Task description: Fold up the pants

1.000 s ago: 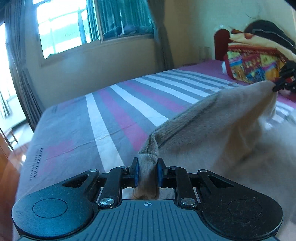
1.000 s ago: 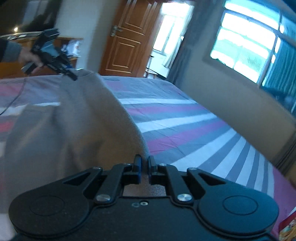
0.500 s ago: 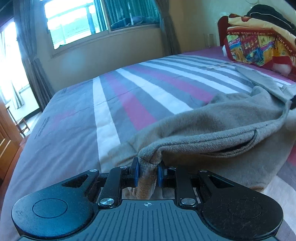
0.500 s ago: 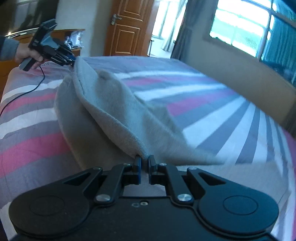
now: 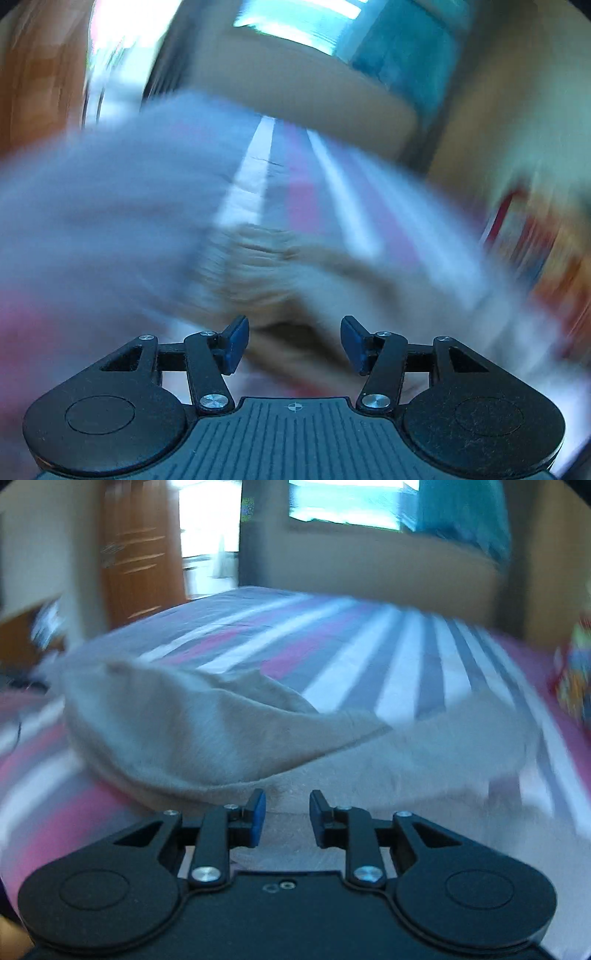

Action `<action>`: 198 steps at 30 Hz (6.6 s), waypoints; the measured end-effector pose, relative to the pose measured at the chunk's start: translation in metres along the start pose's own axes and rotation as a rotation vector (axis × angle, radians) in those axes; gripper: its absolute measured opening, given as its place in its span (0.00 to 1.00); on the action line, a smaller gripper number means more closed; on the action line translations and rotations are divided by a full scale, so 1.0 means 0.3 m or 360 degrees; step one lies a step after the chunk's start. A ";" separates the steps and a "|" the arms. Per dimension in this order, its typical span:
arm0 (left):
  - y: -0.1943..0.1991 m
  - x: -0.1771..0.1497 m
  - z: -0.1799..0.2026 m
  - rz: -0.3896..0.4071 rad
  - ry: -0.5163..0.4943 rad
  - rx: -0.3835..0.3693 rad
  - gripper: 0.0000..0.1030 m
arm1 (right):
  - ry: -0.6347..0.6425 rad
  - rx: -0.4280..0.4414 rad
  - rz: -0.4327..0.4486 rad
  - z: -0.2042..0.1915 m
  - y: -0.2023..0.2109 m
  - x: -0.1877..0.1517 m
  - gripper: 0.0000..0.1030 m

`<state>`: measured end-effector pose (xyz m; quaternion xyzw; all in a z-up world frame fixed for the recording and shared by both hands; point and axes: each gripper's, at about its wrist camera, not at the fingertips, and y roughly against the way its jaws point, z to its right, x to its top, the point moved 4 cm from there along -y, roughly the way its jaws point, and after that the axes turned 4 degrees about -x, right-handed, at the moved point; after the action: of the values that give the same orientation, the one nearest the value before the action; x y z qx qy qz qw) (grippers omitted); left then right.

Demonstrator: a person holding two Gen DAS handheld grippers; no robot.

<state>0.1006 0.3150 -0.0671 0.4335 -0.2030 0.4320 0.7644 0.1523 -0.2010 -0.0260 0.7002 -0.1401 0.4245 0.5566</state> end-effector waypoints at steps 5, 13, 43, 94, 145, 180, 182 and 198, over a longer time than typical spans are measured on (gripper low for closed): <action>-0.111 -0.034 -0.085 0.0010 0.0587 -0.0128 0.54 | -0.0598 0.0096 -0.0284 0.048 -0.124 0.052 0.42; -0.214 -0.017 -0.120 -0.0017 0.0674 -0.0045 0.30 | -0.0835 -0.0001 -0.0520 0.081 -0.273 0.025 0.25; -0.247 -0.118 0.010 -0.0094 -0.0076 0.0595 0.70 | -0.0397 -0.0491 -0.0343 0.060 -0.248 0.063 0.61; -0.254 -0.141 0.014 -0.0076 -0.0156 0.0597 0.71 | 0.0167 -0.0631 -0.0189 0.271 -0.005 -0.079 0.04; -0.251 -0.151 0.007 -0.0076 -0.0152 0.0579 0.72 | -0.1534 -0.0622 0.0214 0.883 0.206 -0.486 0.04; -0.249 -0.155 0.010 -0.0060 -0.0146 0.0564 0.74 | 0.0042 -0.0932 0.0212 0.647 0.306 -0.122 0.09; -0.250 -0.155 0.010 -0.0061 -0.0146 0.0564 0.74 | -0.0152 -0.0922 0.0204 0.734 0.326 -0.135 0.09; -0.260 -0.147 0.009 -0.0075 -0.0149 0.0567 0.74 | -0.0969 -0.0824 0.0097 1.062 0.322 -0.439 0.08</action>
<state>0.1419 0.2720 -0.1337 0.5863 -0.1485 0.4224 0.6752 0.1484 -0.5566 -0.0674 0.6260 -0.4218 0.1645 0.6349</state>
